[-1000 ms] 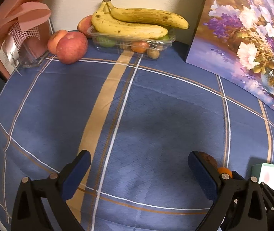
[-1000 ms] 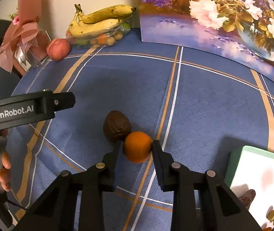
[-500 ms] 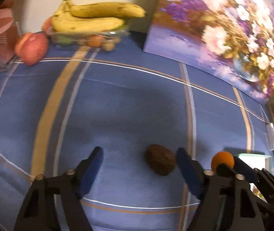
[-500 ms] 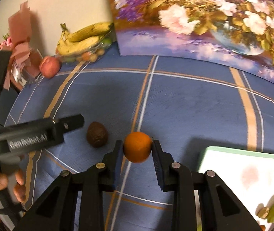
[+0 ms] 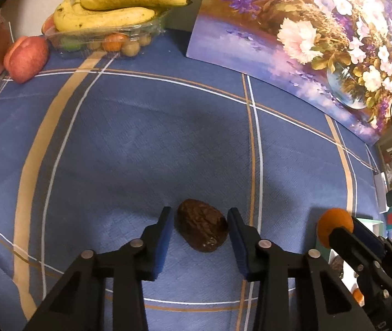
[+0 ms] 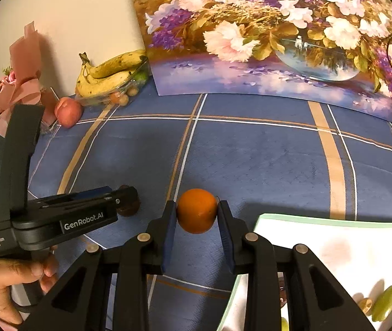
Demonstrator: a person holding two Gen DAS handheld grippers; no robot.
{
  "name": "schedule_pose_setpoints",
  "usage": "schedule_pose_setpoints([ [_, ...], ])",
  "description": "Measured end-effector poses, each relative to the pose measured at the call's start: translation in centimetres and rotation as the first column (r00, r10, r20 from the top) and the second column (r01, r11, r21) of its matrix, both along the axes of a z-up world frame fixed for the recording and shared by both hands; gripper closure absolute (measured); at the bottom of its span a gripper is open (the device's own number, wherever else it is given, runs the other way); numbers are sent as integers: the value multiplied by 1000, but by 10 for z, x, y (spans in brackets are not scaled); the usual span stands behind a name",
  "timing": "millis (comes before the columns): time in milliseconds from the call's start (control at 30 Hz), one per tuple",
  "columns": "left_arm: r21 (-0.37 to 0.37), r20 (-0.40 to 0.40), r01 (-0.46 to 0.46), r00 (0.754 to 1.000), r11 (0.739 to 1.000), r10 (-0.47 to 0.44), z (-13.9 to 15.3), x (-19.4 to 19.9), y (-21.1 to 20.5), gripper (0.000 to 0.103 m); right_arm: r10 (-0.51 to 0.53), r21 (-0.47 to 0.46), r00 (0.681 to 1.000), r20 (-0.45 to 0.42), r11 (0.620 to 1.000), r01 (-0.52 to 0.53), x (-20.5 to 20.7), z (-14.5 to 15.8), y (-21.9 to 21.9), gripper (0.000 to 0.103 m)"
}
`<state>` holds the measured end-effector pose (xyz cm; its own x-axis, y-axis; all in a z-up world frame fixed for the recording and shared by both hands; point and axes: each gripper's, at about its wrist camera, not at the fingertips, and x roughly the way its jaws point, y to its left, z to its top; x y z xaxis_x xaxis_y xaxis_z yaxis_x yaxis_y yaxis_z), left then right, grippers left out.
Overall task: Organize fruits
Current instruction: 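Carry the date and orange over the white tray with both grippers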
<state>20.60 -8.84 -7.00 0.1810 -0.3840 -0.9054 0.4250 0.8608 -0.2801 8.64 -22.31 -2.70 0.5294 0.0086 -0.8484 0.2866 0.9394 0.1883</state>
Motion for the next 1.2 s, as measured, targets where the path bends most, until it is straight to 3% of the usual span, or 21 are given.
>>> schedule_pose_setpoints([
  [200,-17,19,4,1000,1000,-4,10,-4,-2,66,-5,2,1000,11,1000,5,-3,4,-5,71],
  [733,-60,149,123,982,991,-113,85,-61,-45,66,-78,-39,995,62,996,81,-45,48,-37,71],
  [1200,-4,188,289,940,957,-284,92,-118,-111,66,-197,-63,977,80,977,202,-96,71,-100,71],
])
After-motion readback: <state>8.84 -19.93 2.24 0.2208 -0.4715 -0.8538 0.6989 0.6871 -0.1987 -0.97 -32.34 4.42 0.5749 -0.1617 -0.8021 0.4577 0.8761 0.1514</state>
